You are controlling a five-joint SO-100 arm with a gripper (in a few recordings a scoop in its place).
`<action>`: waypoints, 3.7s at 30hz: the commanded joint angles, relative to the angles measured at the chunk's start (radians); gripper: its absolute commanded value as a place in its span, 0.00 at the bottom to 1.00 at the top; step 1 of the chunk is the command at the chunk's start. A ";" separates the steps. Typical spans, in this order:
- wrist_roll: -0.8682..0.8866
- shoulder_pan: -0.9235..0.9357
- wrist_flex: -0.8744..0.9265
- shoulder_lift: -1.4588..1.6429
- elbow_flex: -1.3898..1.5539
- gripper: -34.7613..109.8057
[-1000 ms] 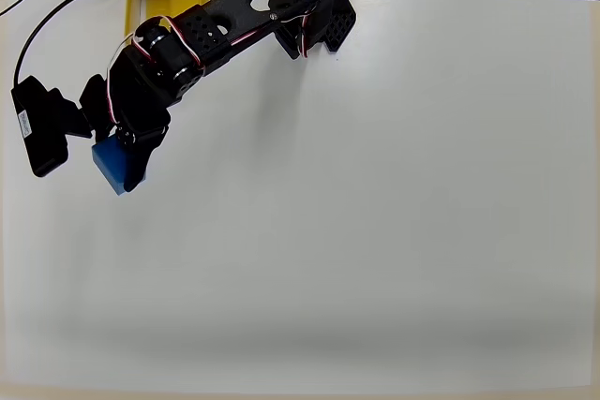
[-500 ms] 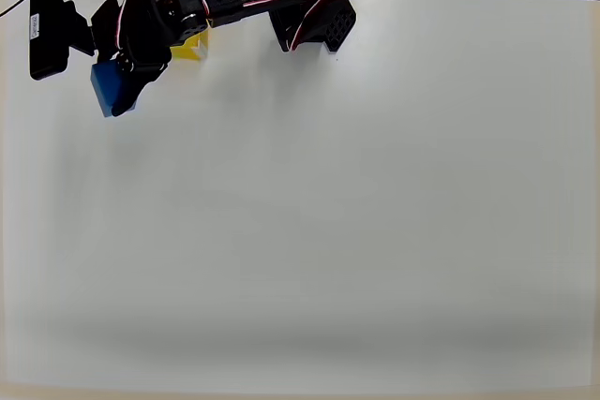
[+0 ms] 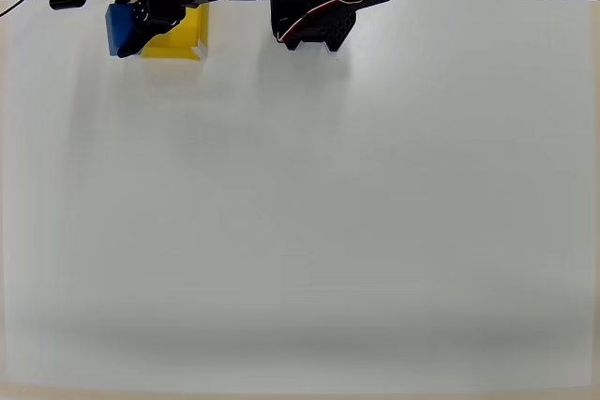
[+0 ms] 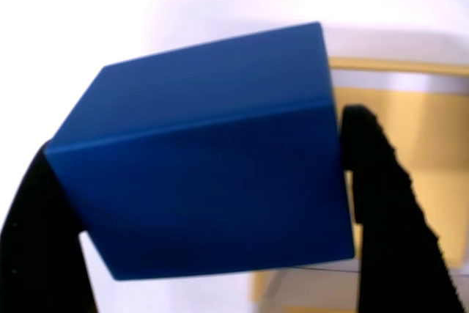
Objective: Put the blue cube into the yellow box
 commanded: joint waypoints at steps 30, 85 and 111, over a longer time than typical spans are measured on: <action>-0.183 0.181 -0.081 0.462 0.518 0.48; -0.052 -1.401 0.041 0.615 0.391 0.24; -0.081 -1.511 0.383 0.928 0.894 0.24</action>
